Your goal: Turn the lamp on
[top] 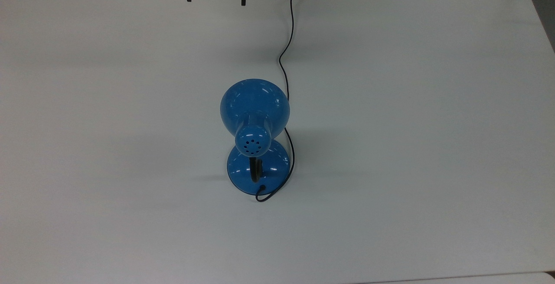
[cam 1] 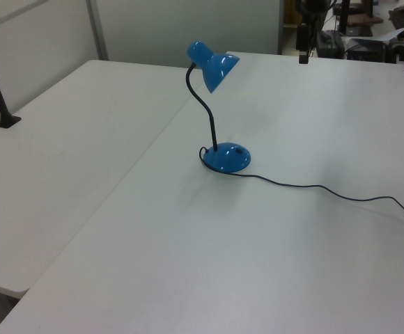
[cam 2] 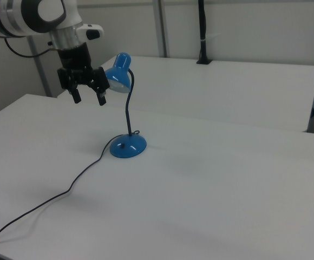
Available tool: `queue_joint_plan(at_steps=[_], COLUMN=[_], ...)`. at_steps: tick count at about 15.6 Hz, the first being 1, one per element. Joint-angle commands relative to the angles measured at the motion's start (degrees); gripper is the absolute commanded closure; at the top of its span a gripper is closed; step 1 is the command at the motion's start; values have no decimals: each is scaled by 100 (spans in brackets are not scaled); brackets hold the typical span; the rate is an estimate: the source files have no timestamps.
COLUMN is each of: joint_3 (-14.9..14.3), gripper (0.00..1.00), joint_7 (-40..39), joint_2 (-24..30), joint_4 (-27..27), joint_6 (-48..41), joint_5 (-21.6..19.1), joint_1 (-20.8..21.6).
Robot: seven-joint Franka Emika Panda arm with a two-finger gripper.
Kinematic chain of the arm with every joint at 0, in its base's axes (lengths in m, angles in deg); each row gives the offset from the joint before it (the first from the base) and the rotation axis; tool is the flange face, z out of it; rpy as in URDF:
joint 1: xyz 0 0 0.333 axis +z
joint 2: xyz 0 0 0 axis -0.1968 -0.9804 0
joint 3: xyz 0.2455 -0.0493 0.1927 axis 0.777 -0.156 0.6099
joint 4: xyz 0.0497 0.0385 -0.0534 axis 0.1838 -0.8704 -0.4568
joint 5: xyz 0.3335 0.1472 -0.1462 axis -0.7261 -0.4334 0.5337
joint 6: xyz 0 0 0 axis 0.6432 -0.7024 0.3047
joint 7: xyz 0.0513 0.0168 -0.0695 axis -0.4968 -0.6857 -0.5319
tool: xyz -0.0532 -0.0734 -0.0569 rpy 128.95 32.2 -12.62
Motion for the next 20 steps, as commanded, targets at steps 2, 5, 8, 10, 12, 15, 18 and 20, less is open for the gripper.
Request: queue_joint_plan(at_steps=[2,5,8,10,12,15,18,20], joint_3=[-20,-12,-20,-12,-20,-12,-12,-12], gripper=[0,0,0,0,0,15,48,58], joint_7=[-120,-76,-76,-102,-111,-129,-129,-129], joint_2=[35,53,53,53,44,27,9,0], joint_4=[83,74,83,83,74,83,74,74], joint_6=[-191,-165,-155,-173,-173,-164,-156,-147], joint_5=[1,10,10,1,1,10,-7,-7], joint_1=[3,-6,-6,-6,3,3,12,-6])
